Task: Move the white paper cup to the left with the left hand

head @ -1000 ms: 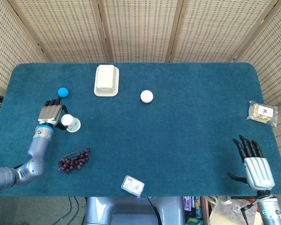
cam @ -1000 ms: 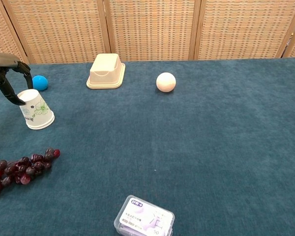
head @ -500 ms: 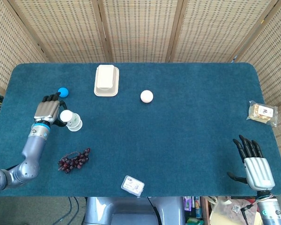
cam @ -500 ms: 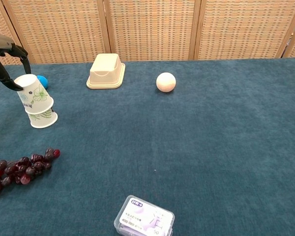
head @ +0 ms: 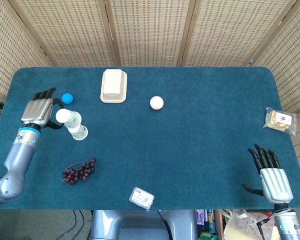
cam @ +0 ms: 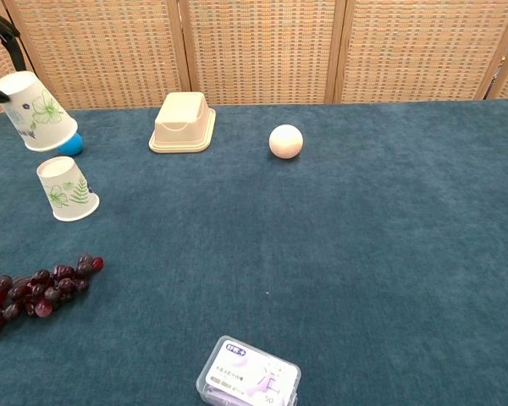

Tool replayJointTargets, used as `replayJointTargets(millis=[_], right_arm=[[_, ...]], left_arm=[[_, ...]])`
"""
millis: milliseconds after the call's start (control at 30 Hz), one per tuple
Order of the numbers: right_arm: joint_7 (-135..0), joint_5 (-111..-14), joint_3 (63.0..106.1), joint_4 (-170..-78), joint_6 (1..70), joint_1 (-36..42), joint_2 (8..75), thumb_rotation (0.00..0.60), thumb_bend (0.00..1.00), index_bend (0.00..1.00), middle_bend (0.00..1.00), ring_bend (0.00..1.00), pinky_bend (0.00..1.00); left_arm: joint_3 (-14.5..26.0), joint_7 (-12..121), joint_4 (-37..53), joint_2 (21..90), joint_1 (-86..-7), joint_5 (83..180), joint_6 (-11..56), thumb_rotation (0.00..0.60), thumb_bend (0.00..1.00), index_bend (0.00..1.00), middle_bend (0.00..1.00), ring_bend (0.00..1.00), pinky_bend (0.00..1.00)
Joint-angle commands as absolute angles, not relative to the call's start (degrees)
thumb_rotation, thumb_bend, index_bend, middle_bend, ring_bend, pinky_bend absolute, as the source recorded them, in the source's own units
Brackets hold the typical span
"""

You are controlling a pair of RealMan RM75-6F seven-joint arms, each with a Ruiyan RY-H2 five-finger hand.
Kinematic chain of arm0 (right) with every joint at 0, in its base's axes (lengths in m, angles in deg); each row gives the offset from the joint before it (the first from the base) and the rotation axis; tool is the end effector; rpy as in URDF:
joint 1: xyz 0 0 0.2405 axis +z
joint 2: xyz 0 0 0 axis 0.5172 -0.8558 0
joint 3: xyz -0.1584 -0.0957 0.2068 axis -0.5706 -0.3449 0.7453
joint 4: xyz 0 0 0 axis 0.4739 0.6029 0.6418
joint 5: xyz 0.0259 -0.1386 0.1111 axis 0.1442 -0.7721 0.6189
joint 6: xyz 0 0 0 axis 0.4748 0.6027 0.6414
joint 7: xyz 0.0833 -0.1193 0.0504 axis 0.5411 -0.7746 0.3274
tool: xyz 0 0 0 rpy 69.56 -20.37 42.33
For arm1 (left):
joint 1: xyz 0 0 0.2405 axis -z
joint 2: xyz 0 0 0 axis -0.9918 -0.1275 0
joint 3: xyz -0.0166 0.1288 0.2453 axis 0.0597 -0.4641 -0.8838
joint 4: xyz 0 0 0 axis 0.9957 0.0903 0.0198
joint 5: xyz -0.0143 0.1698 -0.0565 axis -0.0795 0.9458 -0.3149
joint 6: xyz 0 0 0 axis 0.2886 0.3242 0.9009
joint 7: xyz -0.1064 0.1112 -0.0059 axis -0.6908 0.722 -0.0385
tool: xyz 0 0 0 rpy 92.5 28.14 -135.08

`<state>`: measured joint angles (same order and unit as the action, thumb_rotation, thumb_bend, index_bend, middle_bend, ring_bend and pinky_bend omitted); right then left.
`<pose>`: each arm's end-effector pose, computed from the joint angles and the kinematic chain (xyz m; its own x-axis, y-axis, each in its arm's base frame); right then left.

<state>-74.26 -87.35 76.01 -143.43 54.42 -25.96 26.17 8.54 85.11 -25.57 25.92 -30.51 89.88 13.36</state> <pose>-0.3091 -0.1872 0.1627 0.4039 -0.0605 0.9128 -0.9146 -0.0485 0.4015 -0.1815 0.3908 0.2040 0.4388 0.2987 0.8475 0.8723 0.0848 -0.4815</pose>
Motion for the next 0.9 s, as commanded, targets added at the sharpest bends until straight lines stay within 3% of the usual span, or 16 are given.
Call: replayJointTargets(millis=[33, 333, 900], right_arm=[[-74.39, -87.41, 76.0, -143.51, 54.52, -26.0, 26.2, 0.6, 0.09, 0.0, 0.0, 0.0, 0.0], [-74.98, -87.54, 75.93, -143.57, 54.59, -26.02, 26.36, 0.6, 0.09, 0.0, 0.0, 0.0, 0.0], [-76.14, -87.32, 76.0, -143.56, 54.34, -25.89, 26.78, 0.6, 0.09, 0.0, 0.0, 0.0, 0.0]], left_arm=[[8.37, 84.24, -28.37, 20.57, -31.21, 89.58, 10.9, 0.6, 0.25, 0.4, 0.0, 0.0, 0.0], [5.84, 77.66, -23.22, 16.58, -34.5, 92.03, -0.5, 0.6, 0.25, 0.4, 0.0, 0.0, 0.0], [2.2, 70.33, -9.83, 24.13, -37.63, 99.61, -6.17, 0.6, 0.25, 0.4, 0.0, 0.0, 0.0]])
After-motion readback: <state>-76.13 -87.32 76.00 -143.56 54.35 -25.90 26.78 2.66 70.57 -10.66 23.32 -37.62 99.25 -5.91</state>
